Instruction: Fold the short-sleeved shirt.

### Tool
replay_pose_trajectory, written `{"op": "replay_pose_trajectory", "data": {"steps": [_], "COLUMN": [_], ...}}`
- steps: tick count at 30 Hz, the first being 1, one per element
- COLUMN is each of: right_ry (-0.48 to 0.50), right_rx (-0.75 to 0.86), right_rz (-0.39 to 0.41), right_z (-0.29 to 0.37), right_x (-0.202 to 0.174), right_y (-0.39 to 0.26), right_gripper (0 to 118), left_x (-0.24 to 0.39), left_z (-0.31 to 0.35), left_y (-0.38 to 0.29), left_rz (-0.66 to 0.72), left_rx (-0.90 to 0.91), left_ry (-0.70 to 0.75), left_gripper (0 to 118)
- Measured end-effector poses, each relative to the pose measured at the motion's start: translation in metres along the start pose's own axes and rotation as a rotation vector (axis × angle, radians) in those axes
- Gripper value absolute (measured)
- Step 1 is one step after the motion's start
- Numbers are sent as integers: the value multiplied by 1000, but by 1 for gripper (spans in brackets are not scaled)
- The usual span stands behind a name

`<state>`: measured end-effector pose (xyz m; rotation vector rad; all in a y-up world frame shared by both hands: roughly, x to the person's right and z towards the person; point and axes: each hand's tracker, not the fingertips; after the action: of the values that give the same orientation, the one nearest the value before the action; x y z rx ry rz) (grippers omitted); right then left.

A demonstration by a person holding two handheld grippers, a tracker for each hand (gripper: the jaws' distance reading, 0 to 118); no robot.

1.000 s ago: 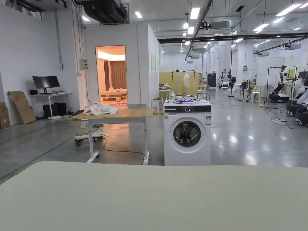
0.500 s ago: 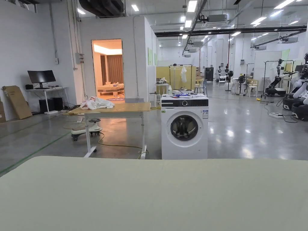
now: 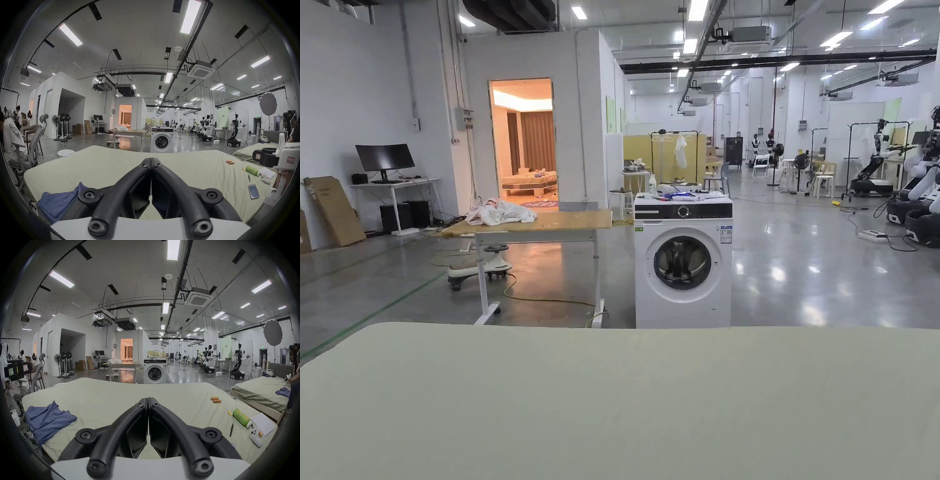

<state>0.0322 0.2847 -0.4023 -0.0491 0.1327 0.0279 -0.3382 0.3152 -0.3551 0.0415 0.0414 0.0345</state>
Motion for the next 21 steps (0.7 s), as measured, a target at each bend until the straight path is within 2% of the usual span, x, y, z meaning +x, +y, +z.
{"op": "replay_pose_trajectory", "data": {"steps": [15, 21], "right_ry": [27, 67], "right_rx": [2, 5], "right_rz": [-5, -8], "right_z": [-1, -9], "right_x": [-7, -20], "right_y": [3, 6], "right_gripper": [0, 0], "left_x": [-1, -11], "left_z": [4, 15], "left_y": [0, 2], "left_rz": [-25, -32], "left_rx": [-11, -8], "left_ry": [1, 33], "left_gripper": [0, 0]}}
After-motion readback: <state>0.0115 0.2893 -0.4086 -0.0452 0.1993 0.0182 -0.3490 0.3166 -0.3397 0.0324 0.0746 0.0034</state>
